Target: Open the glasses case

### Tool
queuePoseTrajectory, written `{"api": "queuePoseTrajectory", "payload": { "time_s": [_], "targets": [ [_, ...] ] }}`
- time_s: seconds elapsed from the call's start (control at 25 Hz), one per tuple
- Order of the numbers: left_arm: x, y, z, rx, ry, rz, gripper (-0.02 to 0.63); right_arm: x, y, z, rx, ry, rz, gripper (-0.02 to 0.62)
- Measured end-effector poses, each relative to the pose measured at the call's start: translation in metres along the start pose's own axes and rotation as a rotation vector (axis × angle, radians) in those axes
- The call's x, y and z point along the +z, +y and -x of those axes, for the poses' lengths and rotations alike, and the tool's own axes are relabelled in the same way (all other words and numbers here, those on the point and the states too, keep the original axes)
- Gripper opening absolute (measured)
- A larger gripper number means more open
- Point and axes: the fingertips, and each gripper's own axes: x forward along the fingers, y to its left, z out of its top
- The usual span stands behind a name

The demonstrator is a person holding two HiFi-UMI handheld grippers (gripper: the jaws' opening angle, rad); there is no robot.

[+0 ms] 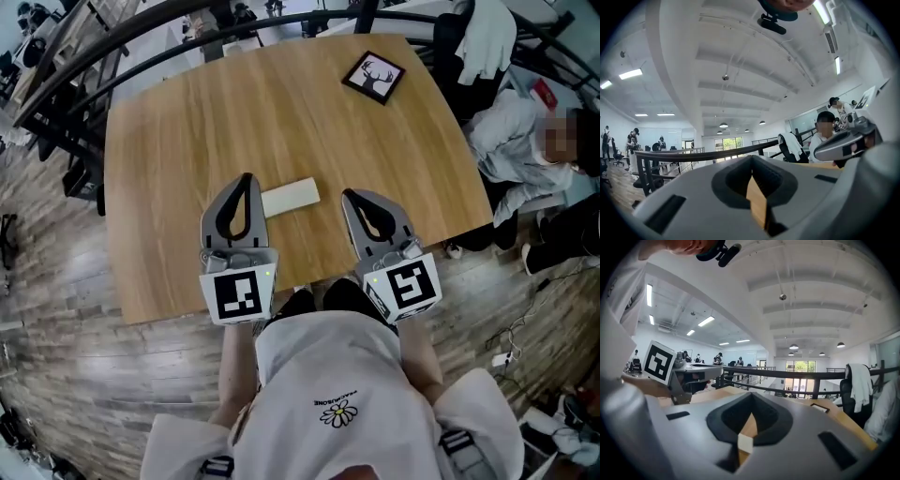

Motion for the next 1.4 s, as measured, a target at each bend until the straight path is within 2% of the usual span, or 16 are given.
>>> {"api": "queuePoseTrajectory", "payload": {
  "time_s": [0.16, 0.28, 0.48, 0.56, 0.68, 0.72, 0.76, 0.84, 0.96, 1.04, 1.12, 1.24, 1.4],
  "targets": [
    [-0.011, 0.014, -0.029, 0.003, 0.014, 0.016, 0.017, -0.007, -0.016, -0.029, 0.001, 0.041, 0.045, 0.008],
    [-0.021, 0.014, -0.038, 0.008, 0.033, -0.004, 0.017, -0.017, -0.026, -0.043, 0.024, 0.059, 0.025, 0.008],
    [-0.046, 0.017, -0.047, 0.033, 0.104, 0.045, 0.015, -0.034, -0.026, -0.059, 0.093, 0.087, -0.001, 0.008],
    [-0.048, 0.019, -0.051, 0.045, 0.112, 0.023, 0.017, -0.037, -0.024, -0.063, 0.132, 0.081, -0.005, 0.008],
    [-0.047, 0.017, -0.059, 0.042, 0.105, -0.081, 0.017, -0.051, -0.024, -0.069, 0.178, 0.112, 0.014, 0.008],
    [-0.048, 0.013, -0.063, 0.011, 0.111, -0.127, 0.018, -0.060, -0.021, -0.070, 0.204, 0.135, 0.025, 0.086],
    [-0.051, 0.007, -0.067, -0.040, 0.128, -0.165, 0.048, -0.069, -0.018, -0.072, 0.234, 0.157, 0.033, 0.130],
    [-0.065, -0.011, -0.075, -0.178, 0.196, -0.214, 0.178, -0.088, -0.012, -0.075, 0.300, 0.206, 0.047, 0.130],
    [-0.104, -0.042, -0.078, -0.408, 0.360, -0.314, 0.249, -0.127, -0.001, -0.078, 0.396, 0.307, 0.077, 0.147],
    [-0.133, -0.062, -0.076, -0.552, 0.467, -0.398, 0.262, -0.157, 0.001, -0.079, 0.418, 0.386, 0.131, 0.148],
    [-0.161, -0.078, -0.072, -0.655, 0.545, -0.439, 0.270, -0.185, 0.002, -0.079, 0.420, 0.451, 0.213, 0.158],
    [-0.201, -0.092, -0.066, -0.754, 0.646, -0.508, 0.276, -0.218, 0.006, -0.080, 0.451, 0.518, 0.284, 0.167],
    [-0.240, -0.108, -0.056, -0.865, 0.724, -0.661, 0.276, -0.245, 0.012, -0.078, 0.506, 0.568, 0.280, 0.167]
  ]
}}
